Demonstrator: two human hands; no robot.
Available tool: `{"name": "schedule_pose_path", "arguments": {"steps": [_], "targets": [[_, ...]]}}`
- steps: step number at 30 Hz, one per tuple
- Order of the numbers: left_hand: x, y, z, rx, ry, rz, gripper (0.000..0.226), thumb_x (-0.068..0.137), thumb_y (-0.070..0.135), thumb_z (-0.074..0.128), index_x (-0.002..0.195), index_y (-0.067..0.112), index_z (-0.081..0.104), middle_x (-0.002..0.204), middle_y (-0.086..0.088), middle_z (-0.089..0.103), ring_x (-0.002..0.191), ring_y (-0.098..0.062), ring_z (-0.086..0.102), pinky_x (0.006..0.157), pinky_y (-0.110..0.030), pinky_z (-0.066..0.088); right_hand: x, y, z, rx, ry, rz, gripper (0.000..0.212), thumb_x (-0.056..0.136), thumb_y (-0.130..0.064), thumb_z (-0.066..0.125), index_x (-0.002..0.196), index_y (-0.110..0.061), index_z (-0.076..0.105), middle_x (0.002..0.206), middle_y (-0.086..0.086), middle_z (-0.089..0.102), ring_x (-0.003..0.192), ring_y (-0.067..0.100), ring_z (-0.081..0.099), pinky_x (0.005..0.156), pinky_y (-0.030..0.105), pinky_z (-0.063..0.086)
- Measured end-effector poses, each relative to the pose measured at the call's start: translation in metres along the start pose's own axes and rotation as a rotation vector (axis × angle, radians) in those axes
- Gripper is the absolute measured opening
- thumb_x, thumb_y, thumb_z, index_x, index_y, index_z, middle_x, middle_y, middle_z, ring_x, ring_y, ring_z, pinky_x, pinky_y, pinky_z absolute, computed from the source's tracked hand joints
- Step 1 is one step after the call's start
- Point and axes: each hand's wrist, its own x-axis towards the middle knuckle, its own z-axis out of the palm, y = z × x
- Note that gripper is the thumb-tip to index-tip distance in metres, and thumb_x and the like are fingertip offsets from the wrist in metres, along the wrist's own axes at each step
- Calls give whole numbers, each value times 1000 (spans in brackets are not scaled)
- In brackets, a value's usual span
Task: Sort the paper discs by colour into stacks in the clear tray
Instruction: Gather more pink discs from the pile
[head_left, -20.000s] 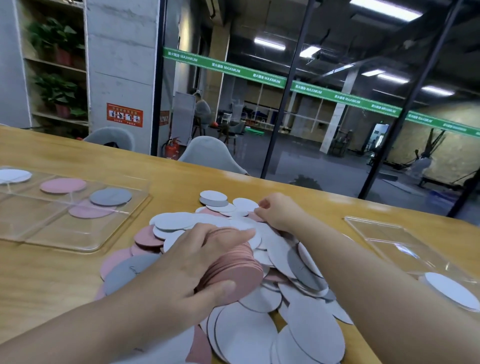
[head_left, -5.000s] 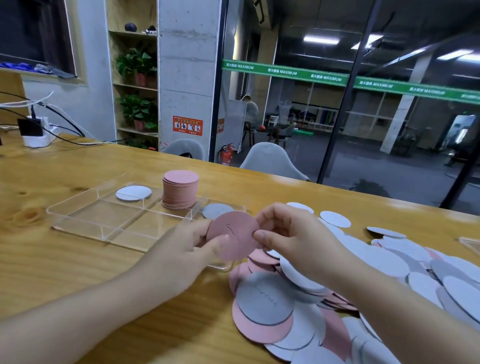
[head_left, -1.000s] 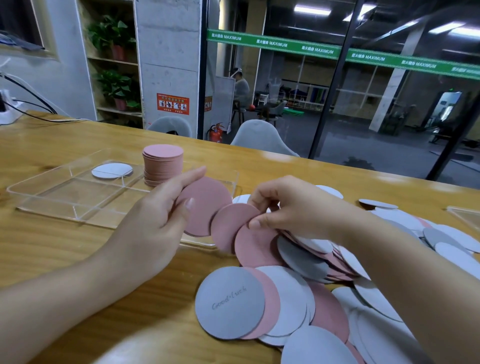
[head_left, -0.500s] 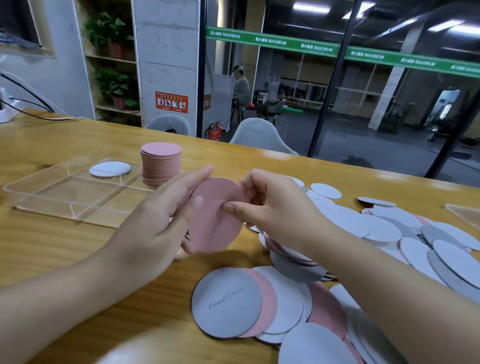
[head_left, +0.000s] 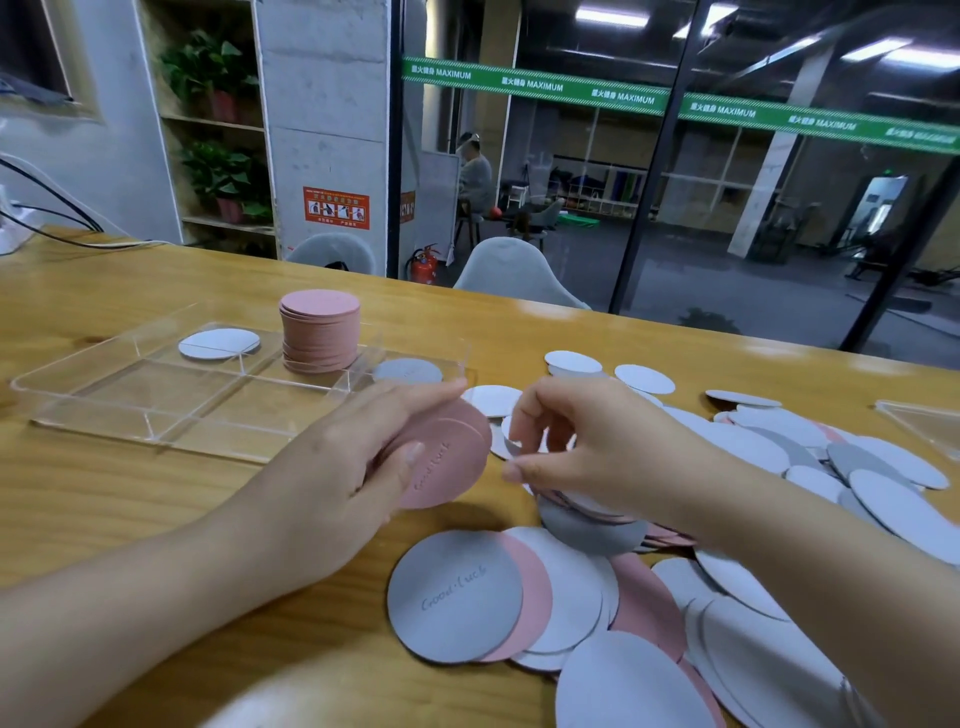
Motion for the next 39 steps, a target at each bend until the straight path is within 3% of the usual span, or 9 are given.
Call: {"name": "schedule_pose_path", "arguments": {"steps": [5, 10, 17, 21, 24, 28, 33, 36, 39], "targets": [[-1, -2, 4, 38, -67, 58, 50, 88, 8, 44, 130, 33, 48, 121, 27, 48, 95, 16, 48, 74, 1, 39, -30, -3, -8, -59, -188, 48, 14, 74, -41, 75, 80, -36, 63, 72, -14, 59, 65, -3, 51, 60, 12, 42], [-2, -1, 5, 57, -100, 102, 53, 89, 7, 44, 130, 41, 45, 126, 30, 46, 93, 24, 46, 77, 5, 34, -42, -12, -4, -125, -267, 74, 29, 70, -51, 74, 93, -39, 62, 82, -17, 55, 76, -6, 49, 66, 11, 41], [-3, -2, 15, 76, -51, 98, 49, 90, 10, 41, 130, 38, 48, 126, 21, 52, 105, 12, 48, 78, 3, 36, -39, -24, 1, -169, -359, 168, 35, 73, -48, 73, 101, -33, 58, 84, -15, 51, 72, 1, 49, 65, 17, 40], [-1, 3, 21, 149, -33, 92, 42, 91, 21, 35, 129, 37, 45, 123, 14, 56, 115, 6, 46, 95, -4, 30, -36, -28, 2, -199, -376, 170, 32, 76, -40, 73, 98, -19, 63, 83, -6, 57, 70, 7, 49, 61, 22, 39], [-1, 10, 17, 39, -22, 2, 43, 92, 14, 40, 121, 45, 50, 113, 31, 55, 98, 13, 51, 84, -2, 35, -36, -27, 7, -100, -334, 183, 19, 77, -31, 73, 84, -14, 66, 78, 4, 64, 63, 9, 50, 51, 18, 38], [-4, 19, 14, -99, 1, -228, 60, 94, 1, 45, 110, 58, 48, 92, 36, 56, 58, -6, 59, 63, -17, 49, -37, -23, 12, 40, -239, 200, 19, 79, -21, 72, 63, -24, 63, 63, -9, 60, 57, 5, 50, 45, 10, 38], [3, 42, 18, -238, 113, -295, 61, 94, -3, 44, 106, 56, 53, 101, 22, 60, 70, 1, 59, 59, -20, 49, -43, -20, 2, 133, 48, 174, 26, 82, -15, 67, 60, -24, 57, 60, -10, 58, 52, 4, 50, 51, 16, 41], [12, 60, 22, -379, 114, -330, 56, 96, -2, 39, 106, 50, 57, 110, 6, 60, 69, -11, 54, 54, -26, 52, -49, -14, -8, 225, 224, 160, 20, 82, -13, 65, 64, -20, 57, 65, -5, 63, 58, 8, 58, 61, 25, 49], [21, 78, 30, -446, 120, -333, 47, 99, 3, 36, 106, 45, 55, 99, 4, 56, 63, -3, 48, 55, -24, 54, -58, -9, -13, 337, 308, 162, 16, 81, -12, 64, 68, -16, 58, 63, -2, 64, 57, 9, 59, 59, 25, 48]]}}
